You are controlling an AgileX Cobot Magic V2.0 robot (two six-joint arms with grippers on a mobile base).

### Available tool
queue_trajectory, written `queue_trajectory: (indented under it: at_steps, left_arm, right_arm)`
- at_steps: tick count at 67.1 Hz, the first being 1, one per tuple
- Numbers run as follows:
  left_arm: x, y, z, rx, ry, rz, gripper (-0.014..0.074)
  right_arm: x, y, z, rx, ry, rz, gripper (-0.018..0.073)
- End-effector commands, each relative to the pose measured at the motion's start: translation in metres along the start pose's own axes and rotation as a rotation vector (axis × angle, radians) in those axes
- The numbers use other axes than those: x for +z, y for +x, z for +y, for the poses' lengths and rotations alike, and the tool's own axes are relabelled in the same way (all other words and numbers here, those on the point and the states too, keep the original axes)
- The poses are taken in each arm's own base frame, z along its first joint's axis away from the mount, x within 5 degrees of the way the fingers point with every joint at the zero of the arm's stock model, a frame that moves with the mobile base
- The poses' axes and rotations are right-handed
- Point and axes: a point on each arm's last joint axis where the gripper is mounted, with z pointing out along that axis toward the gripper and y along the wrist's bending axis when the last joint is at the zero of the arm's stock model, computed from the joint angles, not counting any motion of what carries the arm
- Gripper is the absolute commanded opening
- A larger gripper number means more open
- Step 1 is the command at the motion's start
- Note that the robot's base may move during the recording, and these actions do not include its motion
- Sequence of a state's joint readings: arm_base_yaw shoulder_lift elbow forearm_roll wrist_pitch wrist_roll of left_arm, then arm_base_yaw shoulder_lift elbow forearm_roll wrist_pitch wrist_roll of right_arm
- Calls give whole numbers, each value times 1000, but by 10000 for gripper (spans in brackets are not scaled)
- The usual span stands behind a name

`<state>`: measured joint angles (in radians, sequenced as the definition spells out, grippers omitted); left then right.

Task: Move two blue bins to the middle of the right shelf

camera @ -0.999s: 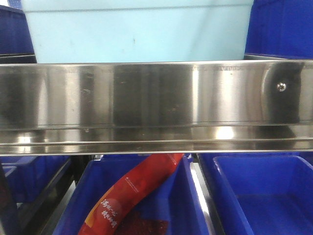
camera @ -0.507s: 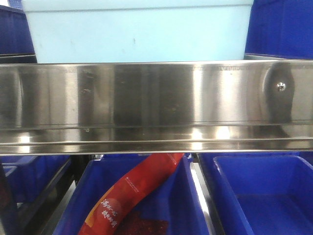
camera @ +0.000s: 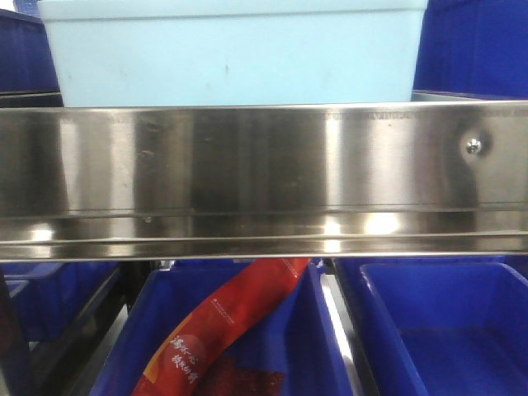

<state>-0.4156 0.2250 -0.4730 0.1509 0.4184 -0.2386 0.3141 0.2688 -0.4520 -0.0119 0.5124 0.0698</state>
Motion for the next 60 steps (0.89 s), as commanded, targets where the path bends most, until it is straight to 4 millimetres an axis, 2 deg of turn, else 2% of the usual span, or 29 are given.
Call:
queue_trajectory:
  at_steps: [1, 15, 60]
  left_arm:
    - [-12, -3, 0, -8, 9, -81, -111]
    - [-34, -6, 1, -14, 23, -204, -111]
    - [-34, -6, 1, -15, 24, -206, -111]
  right_arm:
    - [-13, -3, -1, -17, 3, -102, -162]
    - [-36, -7, 0, -17, -5, -262, -162]
    - [-36, -7, 0, -17, -6, -266, -162]
